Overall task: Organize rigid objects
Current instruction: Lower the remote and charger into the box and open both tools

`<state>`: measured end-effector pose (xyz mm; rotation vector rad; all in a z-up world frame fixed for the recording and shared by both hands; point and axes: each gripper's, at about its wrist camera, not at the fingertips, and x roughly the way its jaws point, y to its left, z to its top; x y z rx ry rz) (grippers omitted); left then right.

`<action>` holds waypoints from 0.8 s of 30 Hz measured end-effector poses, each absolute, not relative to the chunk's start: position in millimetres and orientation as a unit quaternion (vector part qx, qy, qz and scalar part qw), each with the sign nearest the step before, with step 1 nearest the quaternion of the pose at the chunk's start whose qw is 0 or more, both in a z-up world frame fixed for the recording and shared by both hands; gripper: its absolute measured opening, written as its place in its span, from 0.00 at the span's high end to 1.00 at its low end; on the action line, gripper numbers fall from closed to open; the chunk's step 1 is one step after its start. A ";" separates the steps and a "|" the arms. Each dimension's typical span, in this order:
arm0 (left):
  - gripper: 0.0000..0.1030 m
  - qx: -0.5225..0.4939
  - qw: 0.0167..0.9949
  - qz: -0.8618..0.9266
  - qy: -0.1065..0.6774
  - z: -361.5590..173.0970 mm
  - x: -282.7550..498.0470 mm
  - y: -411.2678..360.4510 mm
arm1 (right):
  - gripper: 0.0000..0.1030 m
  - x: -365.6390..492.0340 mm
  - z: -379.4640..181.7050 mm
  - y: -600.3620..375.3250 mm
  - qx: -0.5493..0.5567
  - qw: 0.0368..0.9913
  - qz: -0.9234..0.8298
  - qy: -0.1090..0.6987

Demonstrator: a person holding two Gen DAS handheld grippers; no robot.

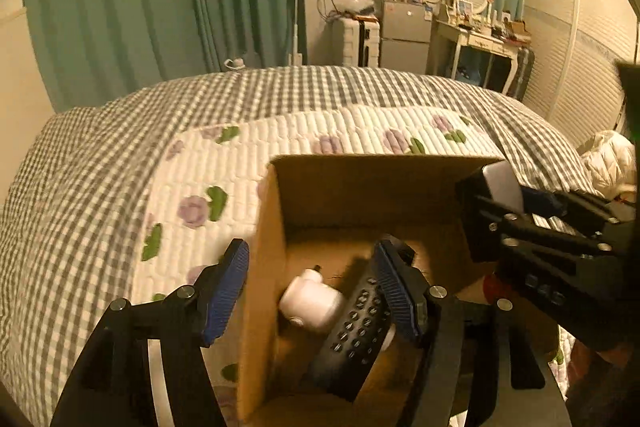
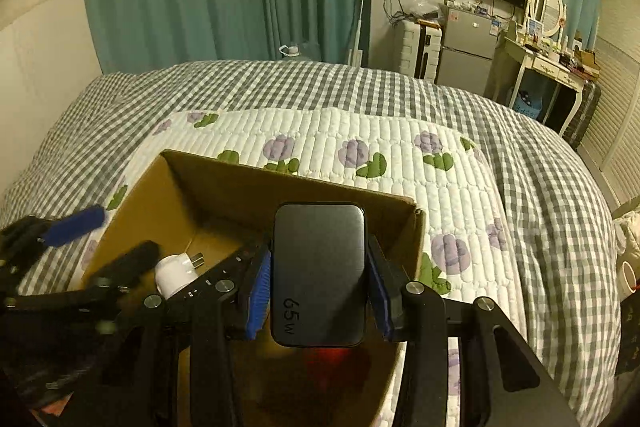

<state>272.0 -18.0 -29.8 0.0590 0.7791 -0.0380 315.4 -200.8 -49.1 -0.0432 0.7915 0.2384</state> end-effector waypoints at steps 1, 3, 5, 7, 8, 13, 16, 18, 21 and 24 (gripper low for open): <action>0.35 0.027 0.925 -0.021 0.378 -26.5 269.1 -15.7 | 0.59 316.9 -50.1 -199.6 -0.019 0.914 0.119 0.386; 0.35 0.027 0.927 -0.020 0.374 -19.9 264.1 -12.8 | 0.33 313.9 -42.2 -198.7 -0.021 0.920 0.116 0.373; 0.35 0.029 0.930 -0.018 0.366 -9.8 255.7 -9.7 | 0.27 303.5 -26.4 -201.4 -0.019 0.928 0.112 0.354; 0.35 0.025 0.932 -0.014 0.362 -0.8 247.8 -5.7 | 0.27 294.5 -7.8 -202.8 -0.019 0.931 0.114 0.345; 0.34 0.020 0.932 -0.013 0.361 5.3 242.7 -2.9 | 0.27 287.1 3.5 -203.8 -0.025 0.934 0.110 0.339; 0.13 0.004 0.939 -0.013 0.344 35.0 204.6 7.3 | 0.14 236.3 49.7 -209.2 -0.042 0.944 0.092 0.314; 0.00 0.006 0.946 -0.011 0.325 50.6 174.5 12.8 | 0.06 202.0 64.2 -209.0 -0.055 0.945 0.083 0.310; 0.00 0.004 0.947 -0.010 0.320 54.2 158.9 16.7 | 0.03 181.6 66.7 -207.7 -0.063 0.946 0.079 0.308; 0.00 -0.005 0.946 -0.012 0.323 50.2 138.6 25.4 | 0.01 152.1 58.0 -202.4 -0.072 0.943 0.079 0.314; 0.00 -0.004 0.944 -0.013 0.330 35.5 124.2 30.4 | 0.01 132.3 30.3 -197.0 -0.063 0.935 0.085 0.337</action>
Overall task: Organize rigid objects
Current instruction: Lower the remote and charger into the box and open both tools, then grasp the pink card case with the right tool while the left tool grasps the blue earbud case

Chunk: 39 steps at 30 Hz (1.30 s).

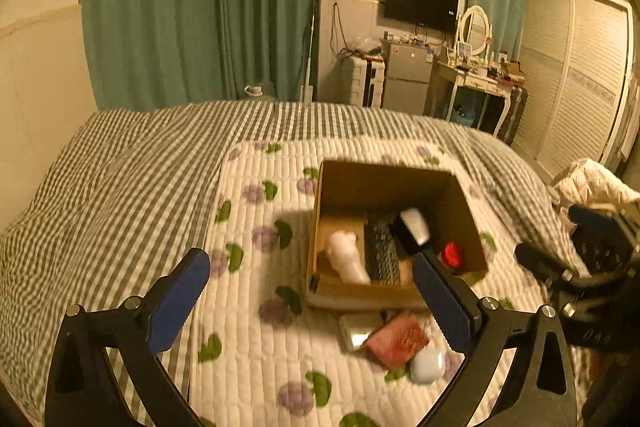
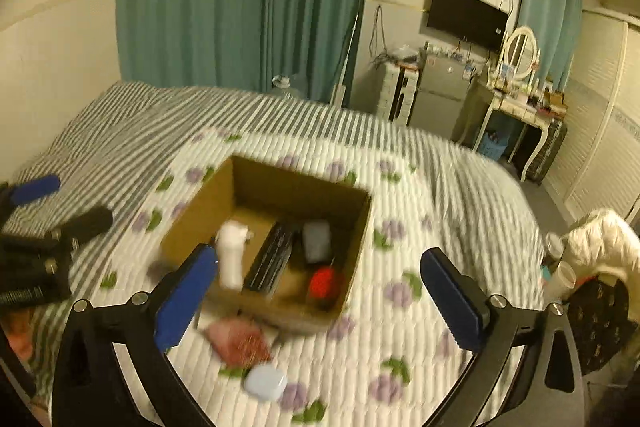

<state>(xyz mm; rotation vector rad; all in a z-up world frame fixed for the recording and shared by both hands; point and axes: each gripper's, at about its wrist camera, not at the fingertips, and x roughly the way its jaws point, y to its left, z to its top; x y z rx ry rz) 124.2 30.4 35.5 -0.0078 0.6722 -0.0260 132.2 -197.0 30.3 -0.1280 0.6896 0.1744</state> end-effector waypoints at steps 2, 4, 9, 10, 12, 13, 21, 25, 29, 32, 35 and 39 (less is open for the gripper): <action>0.00 0.001 0.941 -0.010 0.338 17.6 119.2 32.4 | 0.01 126.8 3.0 -192.6 -0.058 0.928 0.090 0.358; 0.00 0.005 0.937 -0.009 0.350 -3.4 117.6 36.1 | 0.01 126.4 -28.5 -186.8 -0.059 0.917 0.094 0.383; 0.00 0.012 0.926 0.009 0.376 -59.3 122.8 43.1 | 0.01 133.8 -100.1 -169.3 -0.075 0.896 0.103 0.425; 0.00 0.011 0.923 0.010 0.383 -68.6 124.9 45.0 | 0.01 135.6 -107.8 -167.0 -0.075 0.894 0.105 0.429; 0.00 0.002 0.915 0.014 0.402 -88.1 131.2 49.2 | 0.01 140.4 -124.2 -158.8 -0.080 0.889 0.110 0.437; 0.00 -0.002 0.913 0.015 0.408 -95.3 134.0 51.6 | 0.01 143.8 -132.1 -153.2 -0.084 0.886 0.115 0.442; 0.00 0.003 0.905 0.028 0.424 -116.6 145.3 59.4 | 0.01 161.1 -171.4 -125.0 -0.104 0.878 0.113 0.453; 0.00 -0.003 0.902 0.033 0.430 -122.9 143.7 64.6 | 0.12 160.1 -173.2 -119.2 -0.111 0.883 0.105 0.444; 0.00 -0.011 0.900 0.036 0.435 -122.1 141.9 63.8 | 0.29 151.7 -164.8 -119.2 -0.111 0.883 0.112 0.442; 0.00 -0.007 0.899 0.038 0.437 -118.1 140.5 57.3 | 0.30 143.3 -155.1 -129.4 -0.090 0.883 0.122 0.444; 0.00 0.001 0.899 0.039 0.435 -112.0 139.9 45.3 | 0.30 132.2 -134.5 -150.9 -0.082 0.889 0.113 0.436; 0.00 -0.010 0.900 0.025 0.435 -103.0 133.7 20.4 | 0.30 124.2 -105.5 -191.4 -0.058 0.893 0.083 0.439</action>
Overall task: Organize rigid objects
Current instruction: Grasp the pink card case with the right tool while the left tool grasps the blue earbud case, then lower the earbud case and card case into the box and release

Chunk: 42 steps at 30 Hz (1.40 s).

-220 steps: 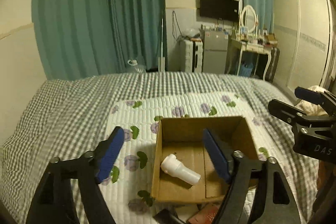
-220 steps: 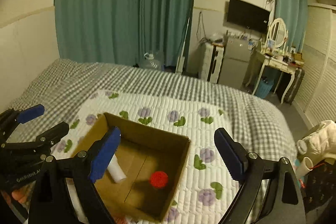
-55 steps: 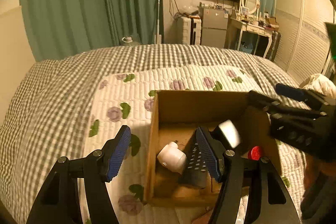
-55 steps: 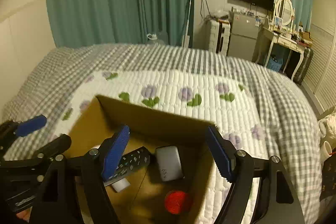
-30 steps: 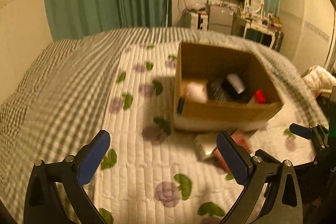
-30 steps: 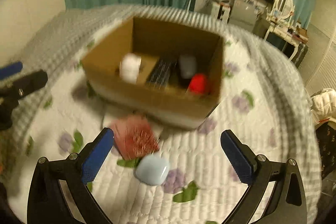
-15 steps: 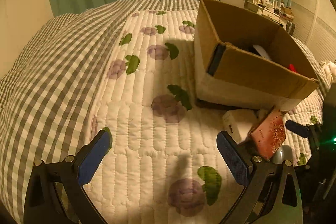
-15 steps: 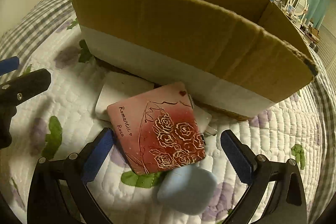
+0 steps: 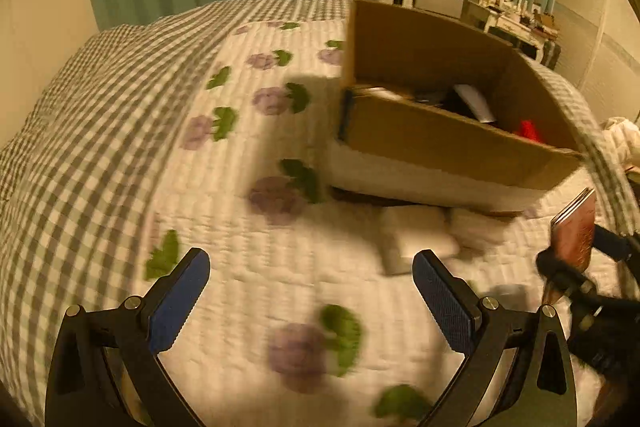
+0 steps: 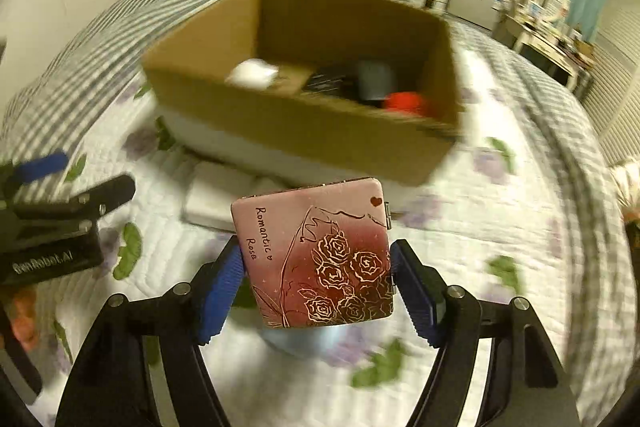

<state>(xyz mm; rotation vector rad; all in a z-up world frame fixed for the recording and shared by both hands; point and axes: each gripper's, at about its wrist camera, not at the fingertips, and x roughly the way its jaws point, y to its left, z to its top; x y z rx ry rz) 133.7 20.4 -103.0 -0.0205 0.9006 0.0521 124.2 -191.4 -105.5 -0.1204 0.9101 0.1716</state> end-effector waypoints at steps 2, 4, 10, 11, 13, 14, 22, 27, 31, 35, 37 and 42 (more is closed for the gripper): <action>0.00 -0.008 0.901 0.016 0.434 -99.8 130.4 2.0 | 0.30 125.6 -93.1 -217.8 -0.043 0.895 0.059 0.441; 0.00 -0.003 0.901 0.003 0.434 -99.4 127.1 -16.8 | 0.30 122.2 -89.3 -236.1 -0.050 0.891 0.036 0.450; 0.00 0.009 0.893 -0.028 0.449 -118.8 120.4 -72.8 | 0.30 120.3 -111.3 -279.2 -0.026 0.865 0.005 0.500; 0.02 0.012 0.891 -0.027 0.453 -124.5 119.7 -80.5 | 0.30 120.1 -116.4 -281.1 -0.028 0.862 0.000 0.506; 0.06 0.018 0.888 -0.024 0.460 -133.8 118.3 -93.3 | 0.30 118.9 -122.7 -283.5 -0.028 0.859 -0.007 0.512; 0.11 0.018 0.885 -0.028 0.464 -138.8 118.2 -98.7 | 0.30 120.0 -124.0 -286.0 -0.025 0.858 -0.009 0.512; 0.39 0.045 0.867 -0.061 0.492 -167.0 117.2 -130.0 | 0.30 129.5 -127.9 -296.4 -0.001 0.861 -0.011 0.509; 0.51 0.029 0.870 -0.068 0.487 -152.9 117.9 -123.4 | 0.30 128.4 -126.6 -290.2 -0.009 0.862 -0.004 0.506; 0.51 0.037 0.880 -0.060 0.470 -131.9 116.5 -116.1 | 0.30 125.8 -116.2 -286.9 -0.007 0.868 0.001 0.497; 0.51 0.024 0.887 -0.049 0.458 -105.2 119.7 -95.1 | 0.30 122.0 -95.7 -278.9 -0.012 0.878 0.010 0.479; 0.51 0.018 0.892 -0.042 0.449 -90.3 121.2 -85.4 | 0.30 121.7 -85.5 -275.0 -0.009 0.883 0.018 0.470; 0.51 0.007 0.906 -0.035 0.421 -48.5 136.8 -59.7 | 0.30 126.6 -46.9 -258.5 -0.009 0.901 0.048 0.432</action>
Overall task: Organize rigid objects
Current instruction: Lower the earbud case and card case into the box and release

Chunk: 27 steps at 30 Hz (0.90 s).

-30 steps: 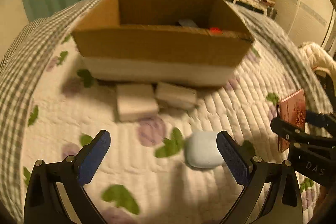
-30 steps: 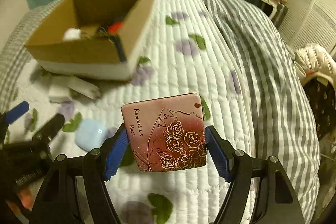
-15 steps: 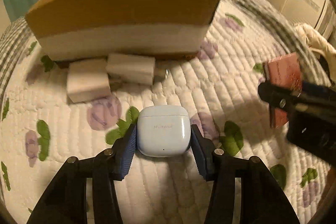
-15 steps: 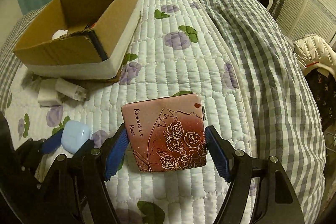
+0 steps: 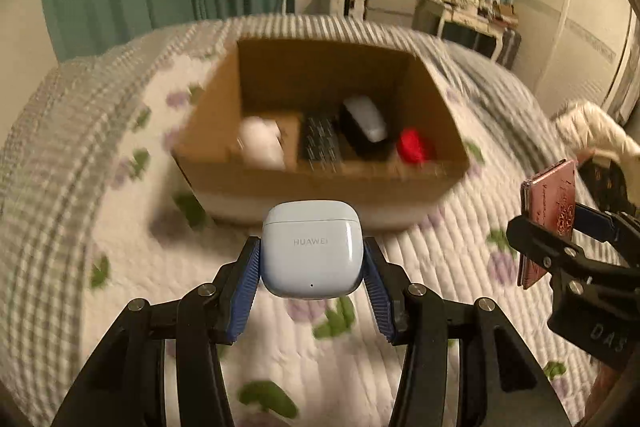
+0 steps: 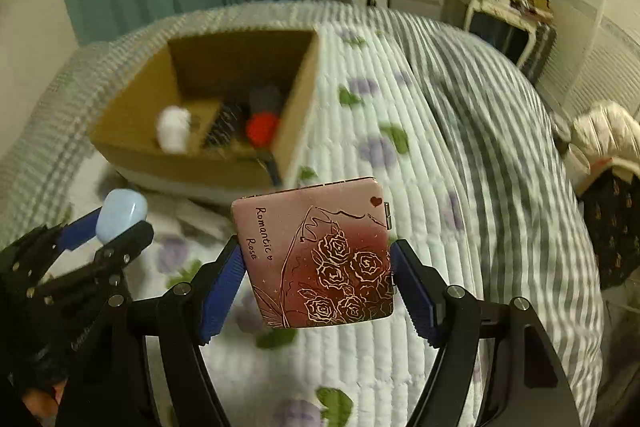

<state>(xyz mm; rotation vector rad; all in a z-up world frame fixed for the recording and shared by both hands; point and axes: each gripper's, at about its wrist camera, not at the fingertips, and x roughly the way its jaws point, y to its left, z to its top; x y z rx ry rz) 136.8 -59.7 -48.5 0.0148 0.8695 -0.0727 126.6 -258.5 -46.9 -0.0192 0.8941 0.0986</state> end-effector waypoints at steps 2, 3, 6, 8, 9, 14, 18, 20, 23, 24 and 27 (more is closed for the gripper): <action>0.51 0.004 0.913 -0.038 0.406 -27.8 149.2 -52.8 | 0.30 132.5 -26.3 -249.7 -0.017 0.910 0.056 0.410; 0.51 0.001 0.916 -0.037 0.400 -21.0 152.0 -48.5 | 0.30 136.2 -17.9 -246.0 -0.019 0.914 0.059 0.402; 0.51 -0.001 0.925 -0.036 0.378 -0.7 162.0 -34.4 | 0.30 154.7 7.6 -233.6 -0.018 0.924 0.074 0.375; 0.51 0.001 0.929 -0.033 0.369 8.2 176.3 -29.2 | 0.30 166.9 16.1 -223.6 -0.027 0.926 0.082 0.366; 0.51 0.000 0.930 -0.034 0.366 10.8 184.5 -27.1 | 0.30 173.4 19.0 -217.5 -0.038 0.927 0.084 0.363; 0.51 0.008 0.926 -0.024 0.377 -3.0 227.4 -23.0 | 0.30 209.7 24.9 -192.4 -0.079 0.927 0.097 0.353; 0.51 -0.003 0.916 -0.032 0.399 -28.4 250.0 -23.8 | 0.30 235.8 16.2 -183.6 -0.094 0.925 0.098 0.355; 0.51 0.006 0.915 -0.030 0.402 -40.6 256.1 -27.7 | 0.30 244.7 8.9 -183.8 -0.094 0.924 0.098 0.358; 0.51 0.012 0.913 -0.038 0.405 -53.2 259.7 -33.2 | 0.30 256.1 -5.2 -187.8 -0.090 0.921 0.097 0.367; 0.51 0.013 0.913 -0.039 0.405 -55.3 261.2 -33.9 | 0.30 258.2 -9.4 -189.4 -0.088 0.920 0.096 0.370; 0.51 0.021 0.916 -0.045 0.399 -58.1 262.0 -37.5 | 0.30 263.4 -20.8 -194.2 -0.081 0.917 0.092 0.379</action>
